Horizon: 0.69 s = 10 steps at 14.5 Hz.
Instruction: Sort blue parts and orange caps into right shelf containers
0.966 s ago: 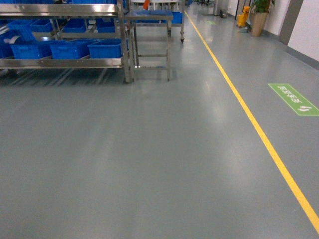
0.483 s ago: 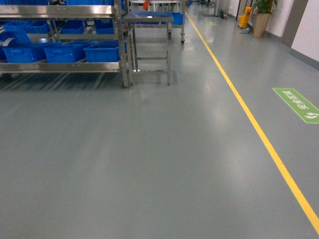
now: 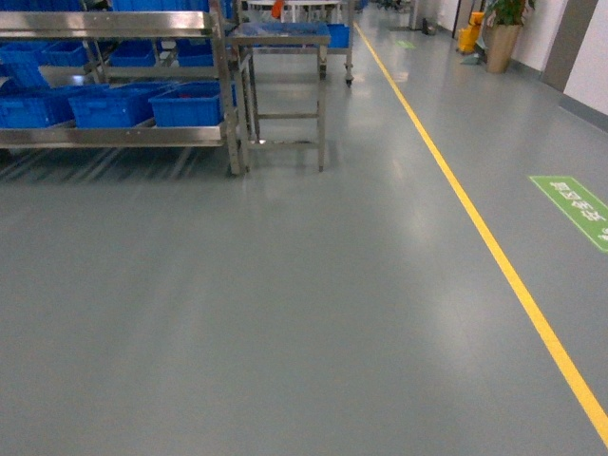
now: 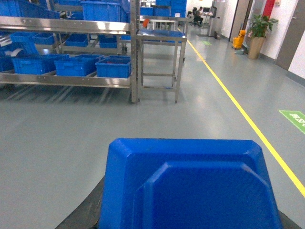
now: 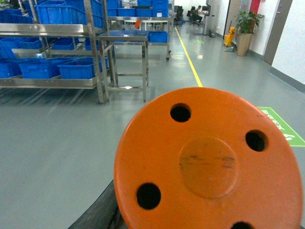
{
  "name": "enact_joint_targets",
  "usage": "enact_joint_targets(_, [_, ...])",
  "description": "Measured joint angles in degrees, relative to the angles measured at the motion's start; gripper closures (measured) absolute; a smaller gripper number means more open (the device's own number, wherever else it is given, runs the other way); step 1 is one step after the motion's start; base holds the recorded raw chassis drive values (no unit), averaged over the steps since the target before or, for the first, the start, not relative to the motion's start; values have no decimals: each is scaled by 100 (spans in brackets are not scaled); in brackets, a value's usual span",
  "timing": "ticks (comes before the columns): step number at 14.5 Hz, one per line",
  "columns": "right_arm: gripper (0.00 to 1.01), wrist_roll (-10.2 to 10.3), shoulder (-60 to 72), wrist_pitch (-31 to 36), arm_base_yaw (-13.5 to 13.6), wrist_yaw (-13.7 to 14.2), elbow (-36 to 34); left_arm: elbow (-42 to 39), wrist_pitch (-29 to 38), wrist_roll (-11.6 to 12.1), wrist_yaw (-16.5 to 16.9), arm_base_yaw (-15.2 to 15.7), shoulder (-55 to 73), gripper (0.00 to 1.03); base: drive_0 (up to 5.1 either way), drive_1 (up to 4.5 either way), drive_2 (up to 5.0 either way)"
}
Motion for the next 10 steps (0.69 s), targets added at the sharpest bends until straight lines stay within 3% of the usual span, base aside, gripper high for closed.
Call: enact_joint_targets(10, [58,0,0,24,0,-4,0,0,2,0,0,0,0,60,4,435,-426])
